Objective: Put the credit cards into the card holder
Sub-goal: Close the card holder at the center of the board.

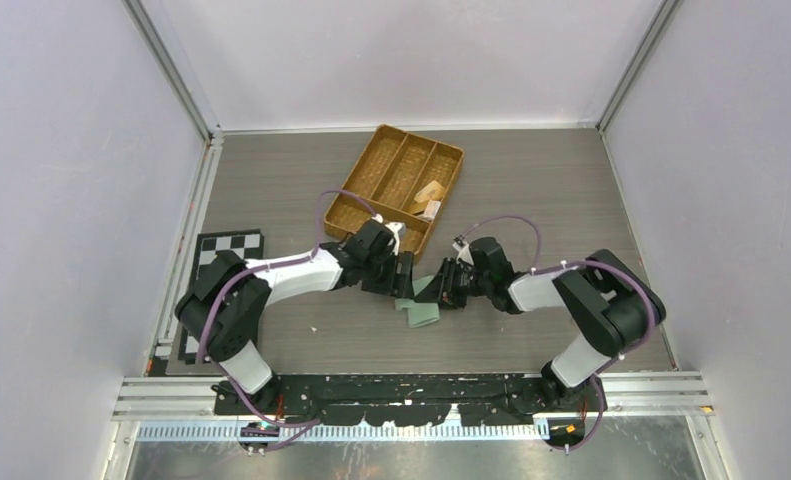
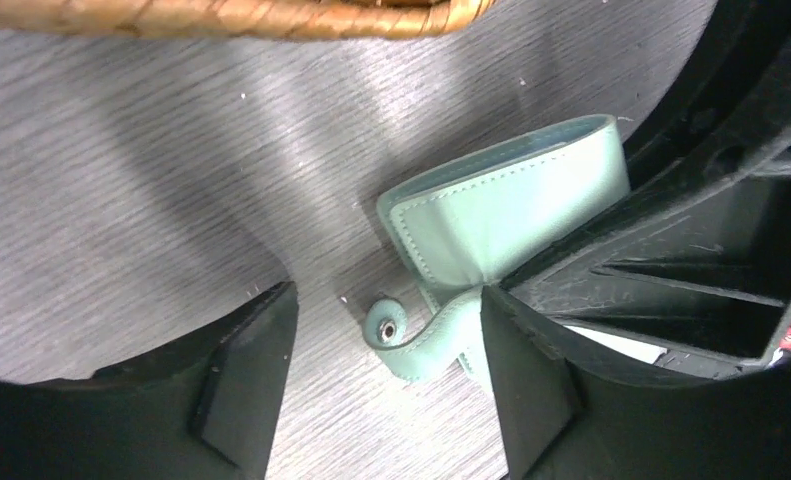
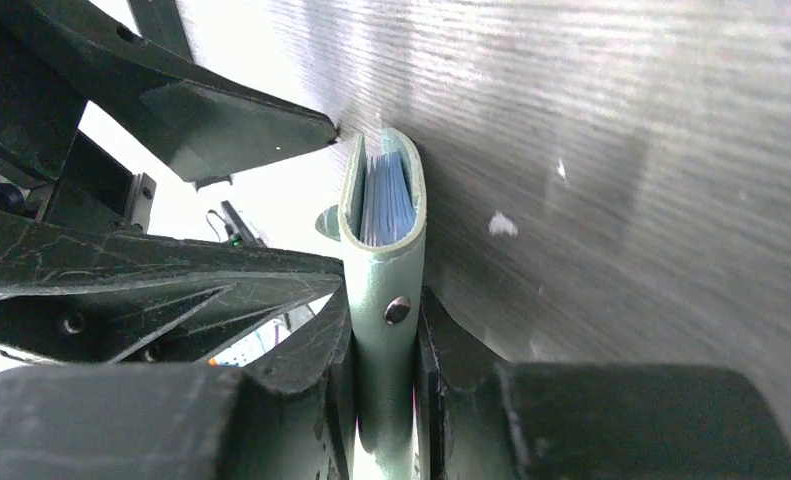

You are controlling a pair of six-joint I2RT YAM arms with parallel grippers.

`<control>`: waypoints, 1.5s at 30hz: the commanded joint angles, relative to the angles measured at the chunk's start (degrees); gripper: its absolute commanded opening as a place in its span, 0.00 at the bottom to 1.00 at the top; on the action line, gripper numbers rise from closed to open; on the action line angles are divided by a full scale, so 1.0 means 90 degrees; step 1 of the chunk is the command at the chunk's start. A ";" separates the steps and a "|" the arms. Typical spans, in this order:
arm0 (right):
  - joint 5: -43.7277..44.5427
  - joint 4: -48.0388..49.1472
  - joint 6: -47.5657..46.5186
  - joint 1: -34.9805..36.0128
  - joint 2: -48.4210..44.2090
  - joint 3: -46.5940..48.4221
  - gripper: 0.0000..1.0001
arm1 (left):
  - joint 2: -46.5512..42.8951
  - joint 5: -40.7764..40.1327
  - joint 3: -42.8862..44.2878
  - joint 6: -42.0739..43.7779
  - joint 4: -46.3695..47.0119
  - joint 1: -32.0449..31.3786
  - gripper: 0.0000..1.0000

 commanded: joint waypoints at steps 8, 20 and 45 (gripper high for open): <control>0.2736 -0.5794 -0.2080 0.0118 -0.2248 0.1583 0.01 | -0.1453 -0.0554 -0.0042 0.0549 -0.0918 0.0074 0.79; 0.5353 -0.8980 -0.1873 0.0150 -0.2993 0.2805 0.00 | -0.2268 -0.0128 -0.0273 0.0999 -0.1232 0.0723 0.83; 0.7284 -0.9604 -0.0465 0.2535 0.0835 0.4940 0.22 | -0.2779 -0.0019 -0.0722 0.1139 -0.0876 0.1113 0.85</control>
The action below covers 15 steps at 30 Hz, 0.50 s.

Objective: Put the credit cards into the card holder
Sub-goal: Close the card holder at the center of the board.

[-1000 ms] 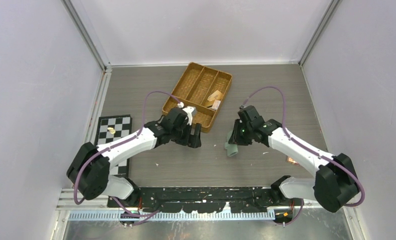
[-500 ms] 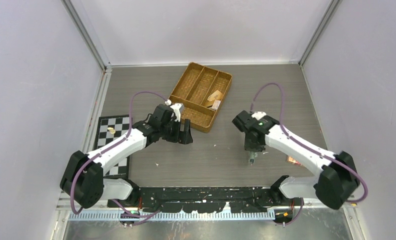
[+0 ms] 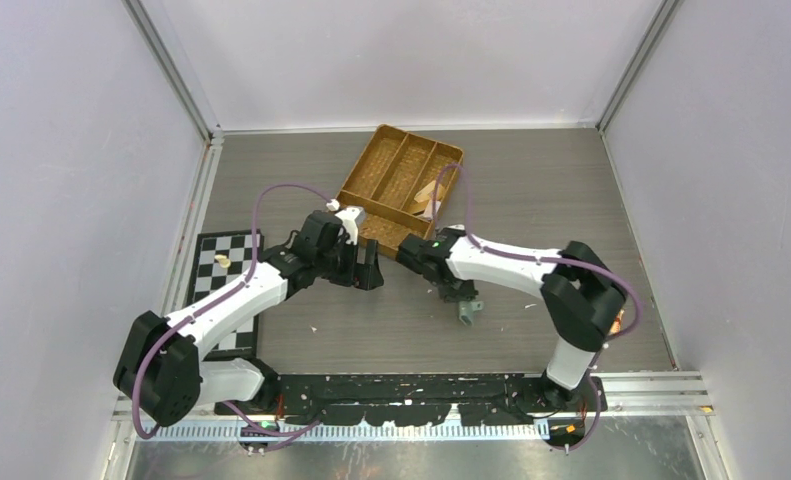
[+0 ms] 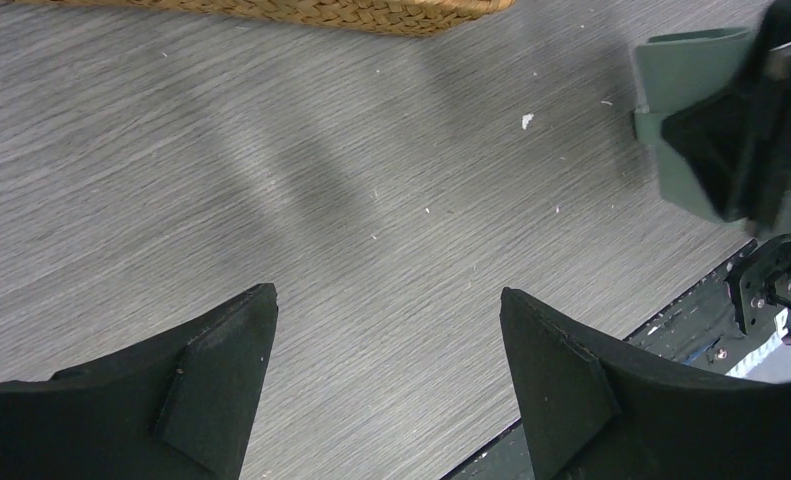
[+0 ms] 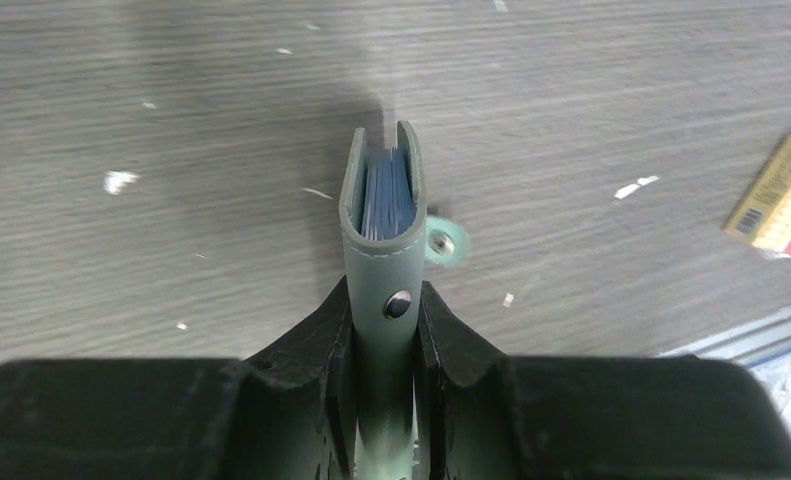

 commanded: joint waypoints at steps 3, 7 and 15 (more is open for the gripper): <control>0.0059 0.0455 0.0103 0.0446 0.0758 0.0757 0.36 | -0.0143 -0.0075 -0.0026 0.0120 0.0172 -0.0002 0.85; -0.0223 0.0989 0.0055 0.0716 0.0743 0.0675 0.59 | -0.0142 0.0105 0.0047 0.0091 0.0150 -0.0003 0.84; -0.0473 0.1285 -0.0196 0.0817 0.0013 0.0707 0.67 | -0.0051 0.0413 0.0004 -0.0006 0.0267 -0.0044 0.81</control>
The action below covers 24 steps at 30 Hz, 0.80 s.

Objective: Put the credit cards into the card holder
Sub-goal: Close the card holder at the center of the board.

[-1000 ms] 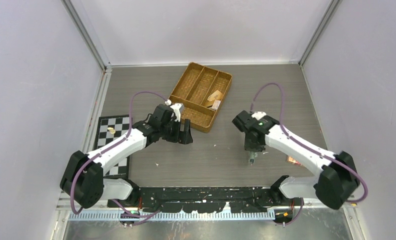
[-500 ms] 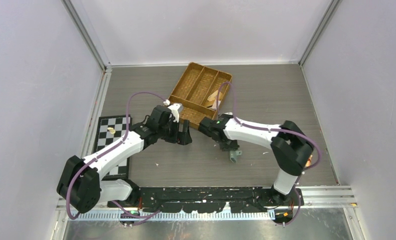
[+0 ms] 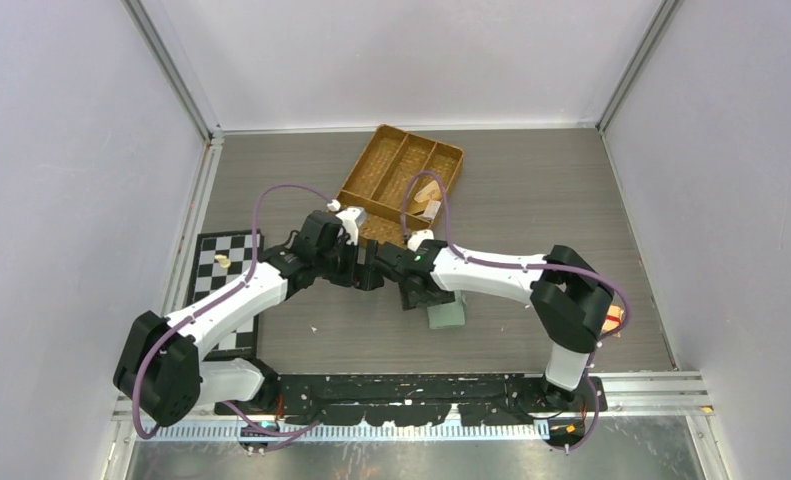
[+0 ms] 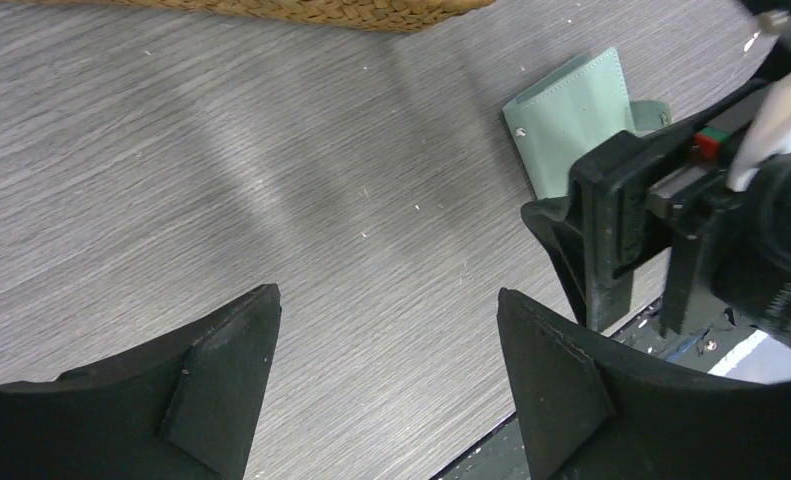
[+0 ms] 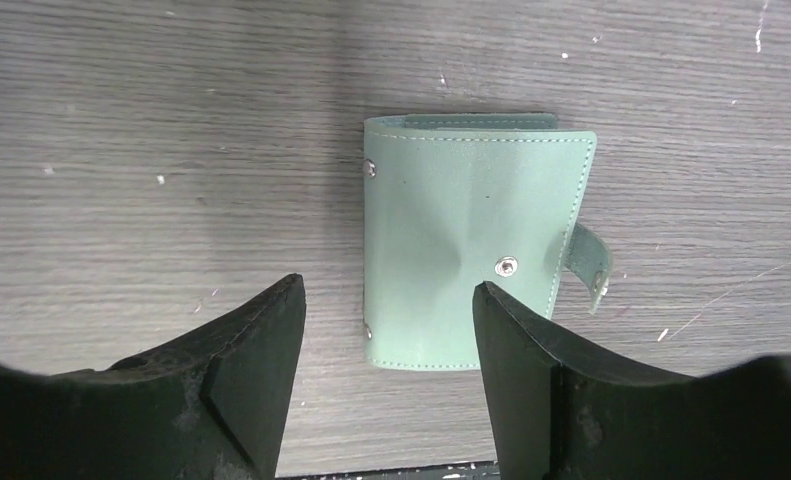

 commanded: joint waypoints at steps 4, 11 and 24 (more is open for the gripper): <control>0.0193 -0.0004 -0.0135 0.0089 -0.0968 0.0069 0.68 | 0.0153 0.0327 -0.0093 -0.0326 0.0525 -0.0297 0.79; 0.0806 -0.0660 0.0054 0.0092 -0.1199 -0.0217 0.63 | 0.0935 0.0374 -0.0178 -0.1071 0.1536 -0.1104 0.78; 0.1376 -0.0489 0.0276 -0.0198 -0.1610 -0.1200 0.51 | 0.2304 0.0209 0.0084 -0.1497 0.2645 -0.1580 0.73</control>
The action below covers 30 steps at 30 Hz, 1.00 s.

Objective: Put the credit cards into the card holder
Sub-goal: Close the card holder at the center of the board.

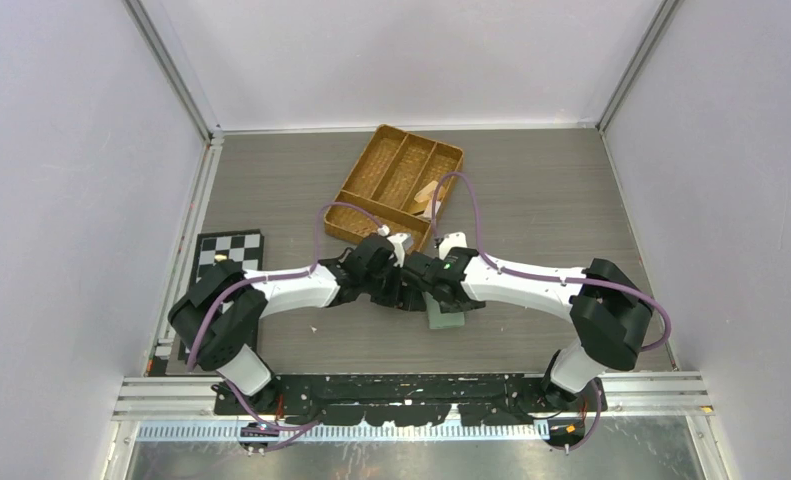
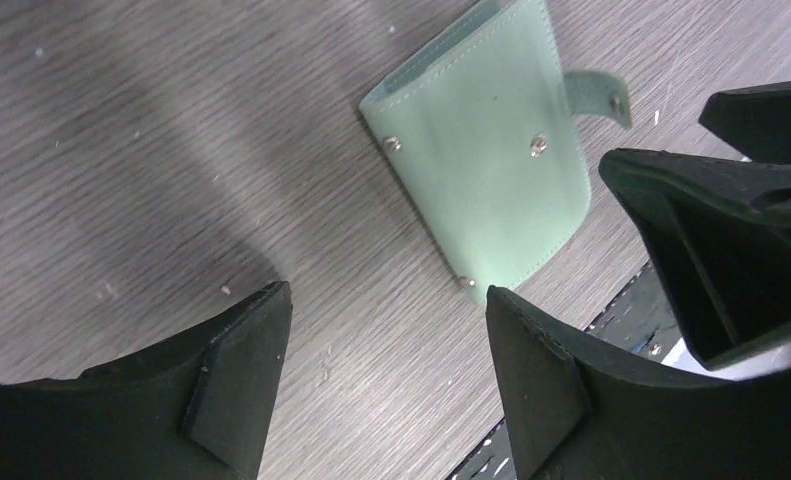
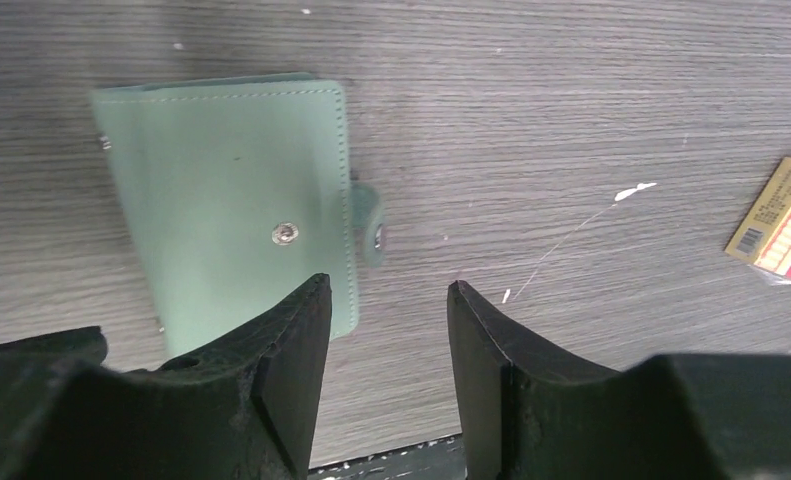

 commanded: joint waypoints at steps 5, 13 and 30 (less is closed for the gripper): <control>0.0232 0.0537 -0.0038 -0.0252 -0.0525 -0.0260 0.44 | 0.0086 -0.0370 0.0262 -0.0059 0.0428 -0.0075 0.72; -0.0318 0.1065 -0.0271 -0.0592 -0.0682 -0.0663 0.36 | 0.0130 -0.0479 0.0302 -0.0054 0.0361 -0.0147 0.70; -0.1032 0.1749 -0.0537 -0.0931 -0.0998 -0.1026 0.13 | 0.0312 -0.0676 0.0551 0.0019 0.0072 -0.0320 0.70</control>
